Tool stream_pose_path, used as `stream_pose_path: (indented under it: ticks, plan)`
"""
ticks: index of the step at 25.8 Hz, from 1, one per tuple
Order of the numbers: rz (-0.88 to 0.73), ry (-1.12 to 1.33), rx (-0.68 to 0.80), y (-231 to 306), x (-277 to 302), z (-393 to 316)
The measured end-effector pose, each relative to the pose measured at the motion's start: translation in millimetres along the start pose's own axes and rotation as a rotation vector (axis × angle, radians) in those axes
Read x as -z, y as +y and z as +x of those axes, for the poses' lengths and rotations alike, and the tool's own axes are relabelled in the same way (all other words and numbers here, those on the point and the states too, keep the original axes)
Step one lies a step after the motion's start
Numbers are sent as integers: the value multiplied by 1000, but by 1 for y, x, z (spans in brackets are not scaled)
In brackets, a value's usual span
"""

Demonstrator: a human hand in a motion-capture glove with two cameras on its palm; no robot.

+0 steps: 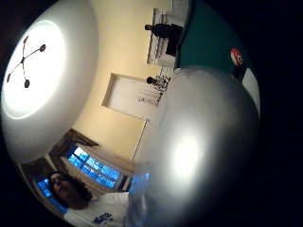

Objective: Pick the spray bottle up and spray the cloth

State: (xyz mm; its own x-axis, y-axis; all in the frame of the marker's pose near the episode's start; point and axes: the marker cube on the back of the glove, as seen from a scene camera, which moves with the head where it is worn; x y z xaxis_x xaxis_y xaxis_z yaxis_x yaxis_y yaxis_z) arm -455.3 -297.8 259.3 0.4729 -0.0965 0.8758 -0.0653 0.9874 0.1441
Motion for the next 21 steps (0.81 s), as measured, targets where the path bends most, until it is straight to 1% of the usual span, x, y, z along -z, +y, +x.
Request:
stream_pose_path:
  ticks: [9,21]
  plan:
    - [26,-21,25,-32,-20,7]
    - [-14,-70,25,-37,-25,13]
